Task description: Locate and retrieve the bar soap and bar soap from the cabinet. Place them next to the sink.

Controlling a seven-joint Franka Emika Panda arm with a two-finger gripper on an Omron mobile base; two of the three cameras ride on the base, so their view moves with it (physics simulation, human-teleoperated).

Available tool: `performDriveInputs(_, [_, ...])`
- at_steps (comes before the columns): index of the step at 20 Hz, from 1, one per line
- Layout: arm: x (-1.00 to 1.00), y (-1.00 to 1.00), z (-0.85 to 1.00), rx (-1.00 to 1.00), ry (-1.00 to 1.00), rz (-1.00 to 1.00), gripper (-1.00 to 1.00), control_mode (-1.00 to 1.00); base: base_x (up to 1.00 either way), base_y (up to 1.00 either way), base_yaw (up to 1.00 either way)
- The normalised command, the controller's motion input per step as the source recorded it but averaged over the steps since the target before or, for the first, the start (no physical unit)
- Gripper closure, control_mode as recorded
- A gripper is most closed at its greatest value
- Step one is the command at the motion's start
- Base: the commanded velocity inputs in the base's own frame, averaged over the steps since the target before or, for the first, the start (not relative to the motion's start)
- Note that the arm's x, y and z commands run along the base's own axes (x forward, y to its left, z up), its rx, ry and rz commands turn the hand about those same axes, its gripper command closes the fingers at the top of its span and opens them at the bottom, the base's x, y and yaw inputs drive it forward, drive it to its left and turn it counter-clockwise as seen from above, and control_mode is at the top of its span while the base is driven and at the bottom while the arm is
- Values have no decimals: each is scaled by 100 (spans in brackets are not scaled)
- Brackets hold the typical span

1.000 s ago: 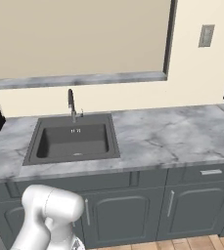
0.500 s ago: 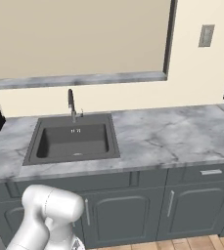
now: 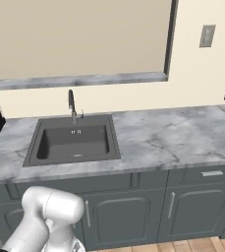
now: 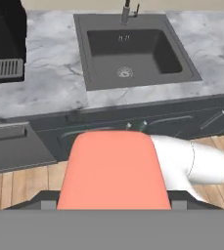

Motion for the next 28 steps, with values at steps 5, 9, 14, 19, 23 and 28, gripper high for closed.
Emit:
performDriveInputs(5, [79,0,-30,5,0,0,100,-100,0,0,0])
performDriveInputs(9, [62,6,-31,0,-1,0,100,-100,0,0,0])
performDriveInputs(14, [56,26,-16,-9,7,1,100,-100,0,0,0])
performDriveInputs(19, [50,32,-4,-7,18,5,100,-100,0,0,0])
performDriveInputs(23, [70,31,-3,-2,18,3,100,-100,0,0,0])
performDriveInputs(28, [68,27,-16,0,6,0,100,-100,0,0,0])
